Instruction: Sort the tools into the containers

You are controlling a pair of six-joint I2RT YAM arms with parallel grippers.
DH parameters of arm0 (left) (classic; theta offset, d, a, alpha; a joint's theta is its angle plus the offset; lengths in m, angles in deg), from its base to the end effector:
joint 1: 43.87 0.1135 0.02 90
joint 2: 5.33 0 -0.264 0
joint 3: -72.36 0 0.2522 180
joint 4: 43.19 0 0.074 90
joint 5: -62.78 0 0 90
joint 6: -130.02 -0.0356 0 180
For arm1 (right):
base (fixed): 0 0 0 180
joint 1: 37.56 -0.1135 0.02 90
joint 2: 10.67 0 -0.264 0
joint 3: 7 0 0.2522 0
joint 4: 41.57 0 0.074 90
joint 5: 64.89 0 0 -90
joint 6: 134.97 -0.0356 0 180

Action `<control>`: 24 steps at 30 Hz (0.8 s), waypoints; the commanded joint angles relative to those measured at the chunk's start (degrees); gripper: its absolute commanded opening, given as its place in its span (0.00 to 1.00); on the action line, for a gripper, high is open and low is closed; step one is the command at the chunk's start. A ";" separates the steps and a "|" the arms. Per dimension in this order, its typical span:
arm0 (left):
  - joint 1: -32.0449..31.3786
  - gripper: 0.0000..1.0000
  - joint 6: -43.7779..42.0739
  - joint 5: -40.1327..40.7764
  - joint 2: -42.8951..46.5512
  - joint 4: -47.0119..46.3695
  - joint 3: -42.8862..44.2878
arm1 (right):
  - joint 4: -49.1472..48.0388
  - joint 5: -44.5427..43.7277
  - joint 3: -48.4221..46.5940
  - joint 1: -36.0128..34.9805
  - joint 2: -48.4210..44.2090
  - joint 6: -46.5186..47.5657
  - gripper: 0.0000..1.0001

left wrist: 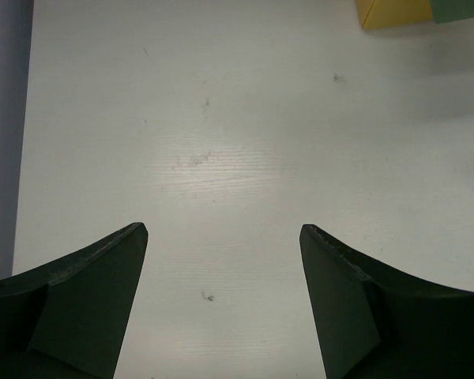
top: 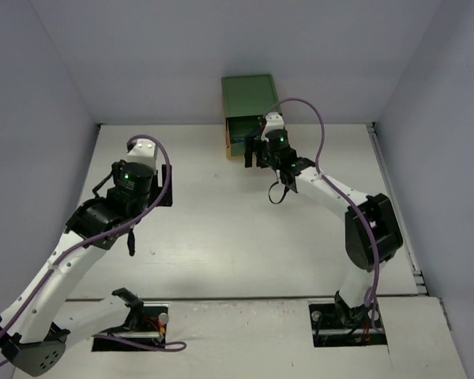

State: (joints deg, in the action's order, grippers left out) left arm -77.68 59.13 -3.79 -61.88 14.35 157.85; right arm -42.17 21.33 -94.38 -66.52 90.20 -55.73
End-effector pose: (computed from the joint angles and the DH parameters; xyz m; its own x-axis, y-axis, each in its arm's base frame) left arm 0.1648 -0.0933 0.4048 -0.4480 -0.0615 -0.8919 0.0781 0.9911 -0.1076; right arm 0.3702 0.2022 0.2895 -0.2715 0.0627 -0.9604 -0.3830 0.9084 0.1675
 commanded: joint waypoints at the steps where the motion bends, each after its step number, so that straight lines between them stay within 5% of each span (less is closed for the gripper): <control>1: 0.34 0.74 3.89 0.18 3.86 1.77 0.78 | -7.04 -5.61 -6.66 -0.30 2.32 -0.25 0.80; 24: 0.50 0.74 3.17 -0.23 9.68 3.15 -0.92 | -13.83 -9.46 -25.18 0.23 21.99 1.21 0.81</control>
State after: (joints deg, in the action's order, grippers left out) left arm -77.54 61.51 -3.80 -53.09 18.39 157.13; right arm -47.49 13.76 -117.45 -66.75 111.97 -54.25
